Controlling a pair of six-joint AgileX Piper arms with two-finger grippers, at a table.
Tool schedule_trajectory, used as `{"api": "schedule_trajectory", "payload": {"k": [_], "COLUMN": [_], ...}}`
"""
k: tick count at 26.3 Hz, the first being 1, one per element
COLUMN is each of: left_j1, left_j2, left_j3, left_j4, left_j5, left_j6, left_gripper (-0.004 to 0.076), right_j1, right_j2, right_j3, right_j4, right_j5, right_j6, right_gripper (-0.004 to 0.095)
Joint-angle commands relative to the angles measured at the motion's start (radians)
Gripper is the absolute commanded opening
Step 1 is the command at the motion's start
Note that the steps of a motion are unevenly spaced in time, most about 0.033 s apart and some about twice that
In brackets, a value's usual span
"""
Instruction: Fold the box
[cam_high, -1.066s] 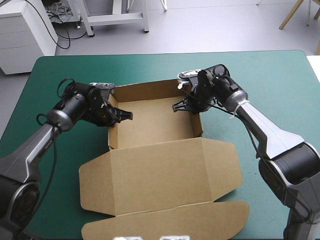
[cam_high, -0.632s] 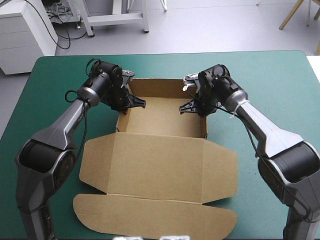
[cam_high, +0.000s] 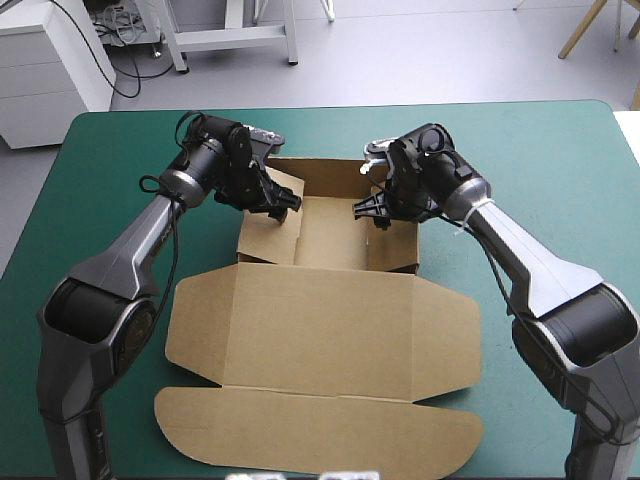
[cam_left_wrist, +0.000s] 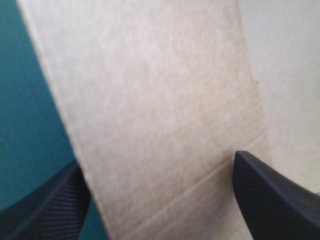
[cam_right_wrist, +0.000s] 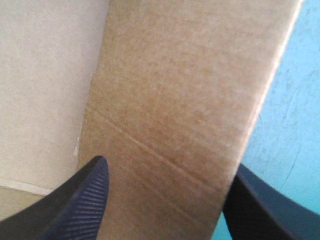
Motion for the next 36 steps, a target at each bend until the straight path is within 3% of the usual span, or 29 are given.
{"api": "schedule_trajectory", "payload": {"k": [1,4,6,9,12,21,28,32,36], "left_j1": [-0.003,-0.003,-0.003,-0.003,-0.003,-0.003,-0.003,0.000,0.000], "left_j2": [-0.071,-0.100,-0.133,-0.179,-0.261,-0.426,-0.627,-0.771,-0.914], "left_j3": [-0.102,-0.209,-0.251,-0.266,-0.266,-0.257,-0.058,0.173,0.406], "left_j4": [-0.006,0.091,0.170,0.217,0.189,0.134,0.123,0.130,0.130], "left_j5": [0.057,0.057,0.057,0.057,0.059,0.059,0.059,0.057,0.029], "left_j6": [0.002,0.002,0.002,-0.002,0.061,0.092,0.130,0.132,0.155], "left_gripper": [0.0553,0.0470,0.0385,0.0252,-0.0007,-0.0010,-0.0010,-0.0010,-0.0010], "right_j1": [-0.001,-0.001,-0.001,-0.019,-0.057,-0.068,-0.068,-0.068,-0.068], "right_j2": [-0.073,-0.113,-0.139,-0.143,-0.115,-0.040,0.003,0.016,0.032], "right_j3": [-0.109,-0.183,-0.186,-0.186,-0.132,-0.043,-0.043,-0.043,-0.043], "right_j4": [-0.058,-0.184,-0.197,-0.136,-0.008,0.008,0.012,0.017,0.038], "right_j5": [-0.023,-0.023,-0.023,-0.023,-0.023,-0.024,-0.054,-0.074,-0.062], "right_j6": [-0.021,-0.019,0.019,0.036,0.036,0.026,-0.066,-0.068,-0.068], "right_gripper": [0.0590,0.0590,0.0590,0.0590,0.0590,0.0590,0.0585,0.0504,0.0317]}}
